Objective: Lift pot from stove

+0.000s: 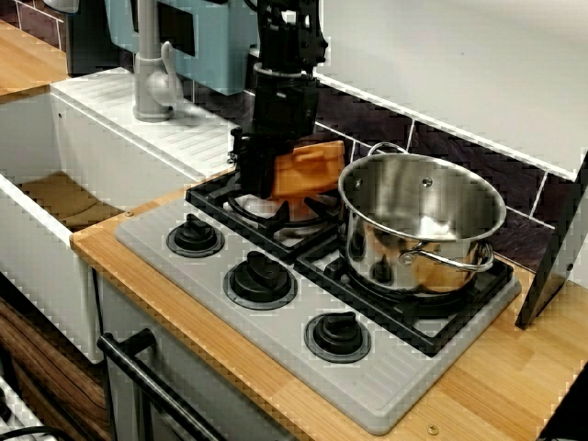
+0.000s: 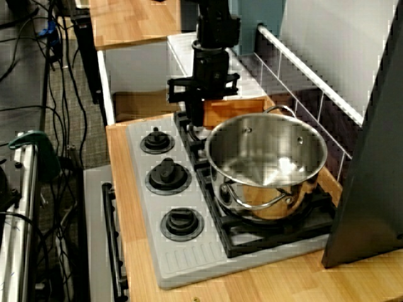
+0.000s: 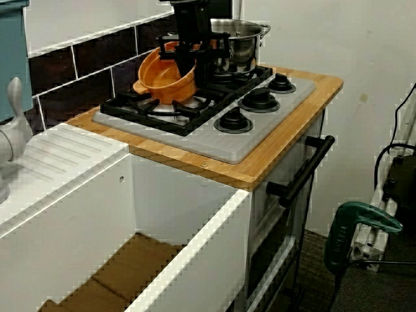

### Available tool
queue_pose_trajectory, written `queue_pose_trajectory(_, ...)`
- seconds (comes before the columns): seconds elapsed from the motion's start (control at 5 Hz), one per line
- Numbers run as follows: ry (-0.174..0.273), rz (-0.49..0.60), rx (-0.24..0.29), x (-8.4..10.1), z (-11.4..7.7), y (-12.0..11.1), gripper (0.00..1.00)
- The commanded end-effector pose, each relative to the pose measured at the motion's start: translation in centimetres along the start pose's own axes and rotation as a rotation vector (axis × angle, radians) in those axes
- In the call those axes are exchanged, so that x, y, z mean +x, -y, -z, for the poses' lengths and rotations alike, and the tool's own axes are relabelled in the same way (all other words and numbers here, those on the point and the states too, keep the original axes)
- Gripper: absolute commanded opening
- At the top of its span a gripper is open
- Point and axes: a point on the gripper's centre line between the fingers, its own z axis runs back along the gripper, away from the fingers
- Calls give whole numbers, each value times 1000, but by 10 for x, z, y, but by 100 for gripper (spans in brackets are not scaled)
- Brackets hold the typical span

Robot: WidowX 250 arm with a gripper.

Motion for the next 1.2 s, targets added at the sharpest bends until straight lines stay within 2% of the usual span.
queue_pose_trajectory(0.0, 13, -9, 69, -19, -45, 13, 0)
queue_pose_trajectory(0.2, 28, -17, 83, -24, -49, 22, 0)
queue_pose_trajectory(0.6, 43, -15, 109, -35, -71, 37, 0)
queue_pose_trajectory(0.8, 34, -11, 146, -36, -83, 47, 0)
queue_pose_trajectory(1.0, -18, 4, 220, -31, -90, 58, 0)
